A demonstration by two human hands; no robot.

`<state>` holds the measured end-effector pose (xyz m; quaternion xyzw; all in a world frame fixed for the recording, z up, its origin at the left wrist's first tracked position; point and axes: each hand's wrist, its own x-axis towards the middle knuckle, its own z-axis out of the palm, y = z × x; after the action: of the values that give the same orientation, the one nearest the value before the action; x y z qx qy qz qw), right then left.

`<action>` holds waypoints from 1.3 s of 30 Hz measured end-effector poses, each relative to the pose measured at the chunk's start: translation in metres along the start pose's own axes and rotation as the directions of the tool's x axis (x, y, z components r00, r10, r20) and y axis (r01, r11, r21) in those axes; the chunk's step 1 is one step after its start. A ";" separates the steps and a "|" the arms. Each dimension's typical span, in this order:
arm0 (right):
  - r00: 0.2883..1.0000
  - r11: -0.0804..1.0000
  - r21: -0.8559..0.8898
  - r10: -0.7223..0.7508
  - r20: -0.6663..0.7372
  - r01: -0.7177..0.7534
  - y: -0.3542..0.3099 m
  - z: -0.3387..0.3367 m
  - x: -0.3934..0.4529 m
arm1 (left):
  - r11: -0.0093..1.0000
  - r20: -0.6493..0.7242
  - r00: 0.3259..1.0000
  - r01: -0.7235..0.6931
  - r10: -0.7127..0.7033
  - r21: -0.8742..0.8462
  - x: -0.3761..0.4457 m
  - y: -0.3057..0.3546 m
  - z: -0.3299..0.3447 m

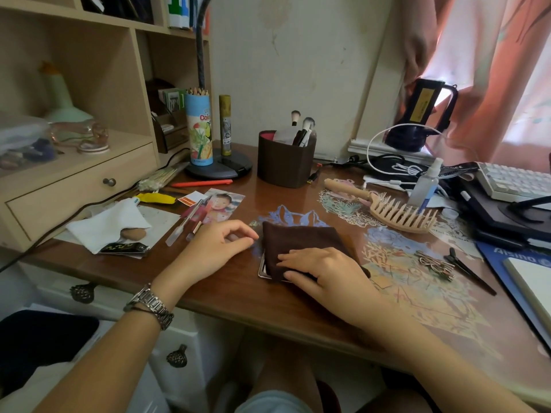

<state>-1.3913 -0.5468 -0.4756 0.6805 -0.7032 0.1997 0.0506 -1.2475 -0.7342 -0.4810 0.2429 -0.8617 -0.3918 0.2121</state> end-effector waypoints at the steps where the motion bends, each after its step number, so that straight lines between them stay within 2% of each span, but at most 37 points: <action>1: 1.000 1.000 0.008 0.014 -0.007 -0.014 0.003 -0.002 -0.003 | 1.000 0.004 1.000 -0.001 0.001 0.010 0.000 0.000 0.000; 10: 0.990 0.987 0.079 0.140 0.000 -0.140 0.013 -0.016 -0.029 | 1.000 0.020 1.000 -0.015 0.015 0.002 -0.001 0.001 0.001; 13: 0.970 0.935 0.262 0.219 0.104 -0.239 0.014 -0.027 -0.033 | 1.000 0.037 0.999 -0.019 0.019 0.003 0.002 0.002 0.003; 14: 0.958 0.890 0.353 0.267 0.108 -0.288 0.017 -0.032 -0.033 | 1.000 0.047 0.999 -0.022 0.022 0.013 0.003 0.003 0.004; 16: 0.923 0.825 0.456 0.384 -0.019 -0.333 0.025 -0.042 -0.033 | 0.999 0.066 0.997 -0.033 0.032 0.024 0.004 0.005 0.006; 18: 0.851 0.803 0.443 0.504 -0.148 -0.398 0.041 -0.049 -0.034 | 0.999 0.076 0.997 -0.034 0.032 0.027 0.004 0.008 0.007; 19: 0.817 0.785 0.420 0.555 -0.155 -0.454 0.048 -0.052 -0.034 | 0.999 0.083 0.996 -0.030 0.028 0.023 0.005 0.010 0.008; 23: 0.740 0.680 0.362 0.671 0.045 -0.638 0.066 -0.055 -0.033 | 1.000 0.167 0.986 -0.021 0.023 -0.011 0.010 0.021 0.012; 28: 0.668 0.507 0.508 0.716 0.202 -0.697 0.076 -0.058 -0.026 | 0.999 0.262 0.965 -0.031 0.020 0.038 0.020 0.028 0.019; 31: 0.654 0.451 0.526 0.693 0.302 -0.721 0.081 -0.065 -0.024 | 0.997 0.279 0.960 -0.045 0.028 0.056 0.024 0.027 0.020; 34: 0.684 0.483 0.506 0.633 0.362 -0.715 0.083 -0.068 -0.021 | 0.997 0.309 0.950 -0.062 0.043 0.051 0.025 0.028 0.020; 39: 0.740 0.598 0.440 0.579 0.342 -0.671 0.085 -0.066 -0.018 | 0.999 0.370 0.928 -0.049 0.041 0.013 0.023 0.036 0.019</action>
<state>-1.4867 -0.5078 -0.4396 0.3893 -0.8131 0.3362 -0.2727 -1.2857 -0.7157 -0.4603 0.1474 -0.8959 -0.4158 0.0526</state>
